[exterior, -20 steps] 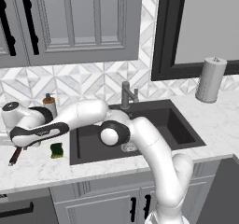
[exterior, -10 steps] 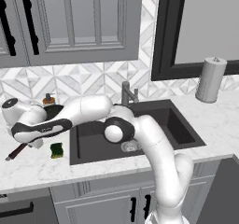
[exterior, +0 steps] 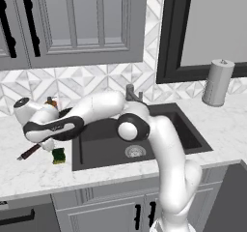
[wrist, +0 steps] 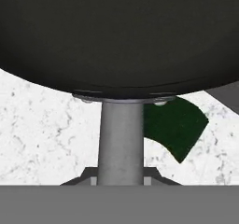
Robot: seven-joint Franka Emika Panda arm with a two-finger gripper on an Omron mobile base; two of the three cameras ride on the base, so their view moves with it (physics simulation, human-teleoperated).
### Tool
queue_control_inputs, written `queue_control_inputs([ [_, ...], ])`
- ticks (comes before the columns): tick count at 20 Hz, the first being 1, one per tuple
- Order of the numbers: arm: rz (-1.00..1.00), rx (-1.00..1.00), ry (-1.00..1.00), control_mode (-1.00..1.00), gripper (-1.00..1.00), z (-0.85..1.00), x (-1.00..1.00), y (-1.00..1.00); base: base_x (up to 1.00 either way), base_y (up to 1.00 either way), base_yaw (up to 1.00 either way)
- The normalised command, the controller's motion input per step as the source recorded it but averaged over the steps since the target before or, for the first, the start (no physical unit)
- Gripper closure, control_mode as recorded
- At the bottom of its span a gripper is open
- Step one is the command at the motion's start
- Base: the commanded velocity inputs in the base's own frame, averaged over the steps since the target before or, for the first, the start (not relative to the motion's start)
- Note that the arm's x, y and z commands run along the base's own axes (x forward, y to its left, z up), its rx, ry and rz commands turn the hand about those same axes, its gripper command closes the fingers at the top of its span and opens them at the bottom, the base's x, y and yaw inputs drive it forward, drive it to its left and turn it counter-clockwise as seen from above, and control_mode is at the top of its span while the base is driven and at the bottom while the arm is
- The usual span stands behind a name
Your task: Pick the pan and sponge and place them into the sink. Then turn on the water.
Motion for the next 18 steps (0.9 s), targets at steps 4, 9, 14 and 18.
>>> queue_control_inputs([
  [4, -0.2, 0.04, -0.03, -1.0, 1.0, 0.0, 0.0, -0.59, 0.0, 0.0, 0.0],
  [9, -0.23, 0.06, -0.02, -1.0, 1.0, 0.0, 0.0, -0.59, 0.0, 0.0, 0.0],
  [14, -0.25, 0.0, 0.0, -1.0, 1.0, 0.0, 0.01, -0.71, 0.0, 0.0, 0.0],
  [18, -0.25, 0.03, 0.0, -1.0, 1.0, -0.01, 0.0, -0.56, 0.0, 0.0, 0.0],
])
